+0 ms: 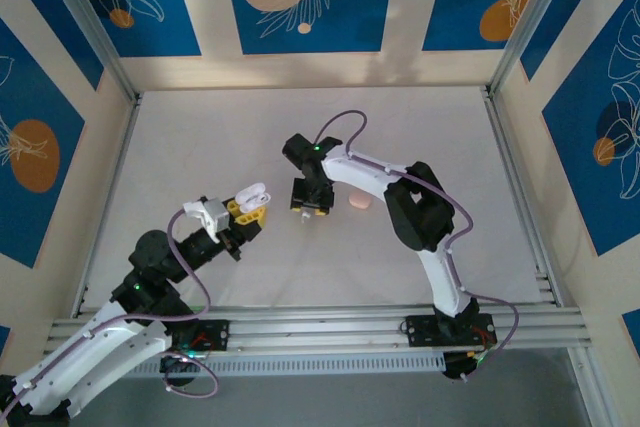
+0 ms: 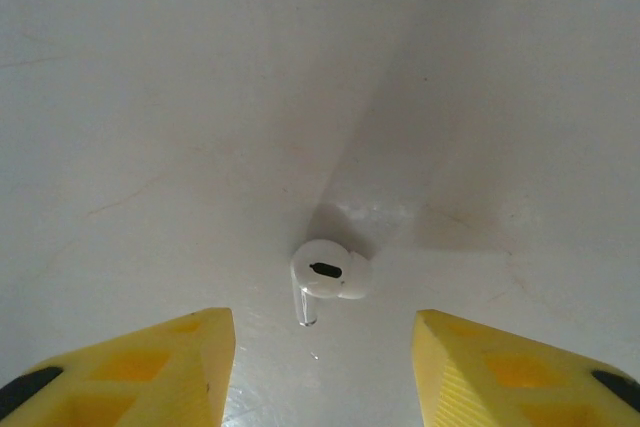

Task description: Insert the wireless bluetooth earbuds into the charging case

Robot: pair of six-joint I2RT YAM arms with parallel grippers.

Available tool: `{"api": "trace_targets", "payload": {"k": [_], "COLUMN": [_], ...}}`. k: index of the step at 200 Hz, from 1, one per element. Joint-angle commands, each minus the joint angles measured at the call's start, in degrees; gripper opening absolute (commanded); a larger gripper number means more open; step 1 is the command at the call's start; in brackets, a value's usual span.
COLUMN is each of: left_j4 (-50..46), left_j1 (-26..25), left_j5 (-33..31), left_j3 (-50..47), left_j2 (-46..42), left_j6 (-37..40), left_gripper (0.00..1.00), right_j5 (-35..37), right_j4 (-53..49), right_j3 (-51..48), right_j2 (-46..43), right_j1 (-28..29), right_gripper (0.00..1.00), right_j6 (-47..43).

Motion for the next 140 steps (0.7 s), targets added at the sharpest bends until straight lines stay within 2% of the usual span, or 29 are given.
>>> {"api": "trace_targets", "payload": {"k": [1, 73, 110, 140], "left_j4": [0.9, 0.4, -4.1, -2.8], "left_j1": [-0.6, -0.6, -0.6, -0.6], "left_j5": [-0.7, -1.2, -2.5, -1.8], "left_j3": [-0.2, -0.3, 2.1, 2.3], "left_j2": [-0.5, 0.5, 4.2, 5.7], "left_j6": [0.6, 0.1, -0.3, -1.6], "left_gripper": [0.13, 0.12, 0.12, 0.12], "right_j5": [2.2, 2.0, 2.5, 3.0], "right_j4": [-4.4, -5.0, -6.2, -6.9], "right_j3": [2.7, 4.9, 6.7, 6.9], "right_j2": [1.7, 4.7, 6.5, 7.3], "right_j1": [0.5, 1.0, 1.2, 1.2], "right_gripper": [0.51, 0.47, 0.43, 0.38], "right_j6": [0.6, 0.2, -1.1, -2.2]}}
